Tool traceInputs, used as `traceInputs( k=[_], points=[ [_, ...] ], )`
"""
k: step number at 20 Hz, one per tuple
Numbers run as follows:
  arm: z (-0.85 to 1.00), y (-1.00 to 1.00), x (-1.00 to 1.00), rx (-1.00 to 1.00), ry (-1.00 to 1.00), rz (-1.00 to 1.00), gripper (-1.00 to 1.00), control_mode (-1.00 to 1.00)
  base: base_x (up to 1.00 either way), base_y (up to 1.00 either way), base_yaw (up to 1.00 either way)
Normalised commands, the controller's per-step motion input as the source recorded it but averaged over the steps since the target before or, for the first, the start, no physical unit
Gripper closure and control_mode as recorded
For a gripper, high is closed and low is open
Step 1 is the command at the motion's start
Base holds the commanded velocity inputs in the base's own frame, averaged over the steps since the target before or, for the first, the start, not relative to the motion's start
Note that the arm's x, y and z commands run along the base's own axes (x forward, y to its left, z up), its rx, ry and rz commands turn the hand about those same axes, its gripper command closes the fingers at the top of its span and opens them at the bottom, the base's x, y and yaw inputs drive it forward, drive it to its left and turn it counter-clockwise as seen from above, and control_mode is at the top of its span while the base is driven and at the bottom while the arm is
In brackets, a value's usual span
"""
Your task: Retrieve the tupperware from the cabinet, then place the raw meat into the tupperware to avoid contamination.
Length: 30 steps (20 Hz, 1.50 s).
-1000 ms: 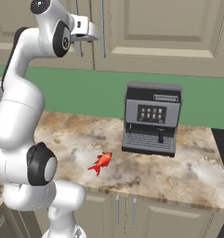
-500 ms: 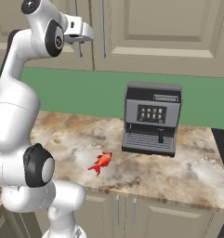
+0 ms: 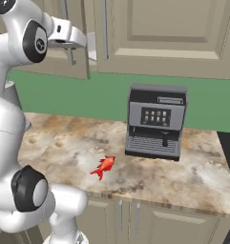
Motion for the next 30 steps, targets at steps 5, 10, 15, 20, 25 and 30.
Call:
traceInputs(
  k=[5,10,15,20,25,30],
  points=[
    [-0.1,0.56,-0.71,0.0,0.01,-0.11,1.0,-1.0,0.0,0.0,0.0],
    [-0.2,0.65,-0.41,0.0,0.03,-0.13,1.0,-1.0,0.0,0.0,0.0],
    [-0.2,0.75,-0.27,0.0,0.07,-0.07,1.0,-1.0,0.0,0.0,0.0],
    [-0.2,0.84,-0.33,0.0,0.06,-0.06,1.0,-1.0,0.0,0.0,0.0],
    [-0.21,0.88,-0.28,0.0,0.07,-0.05,1.0,-1.0,0.0,0.0,0.0],
    [-0.22,0.86,-0.23,0.0,0.07,-0.05,1.0,-1.0,0.0,0.0,0.0]
  ],
)
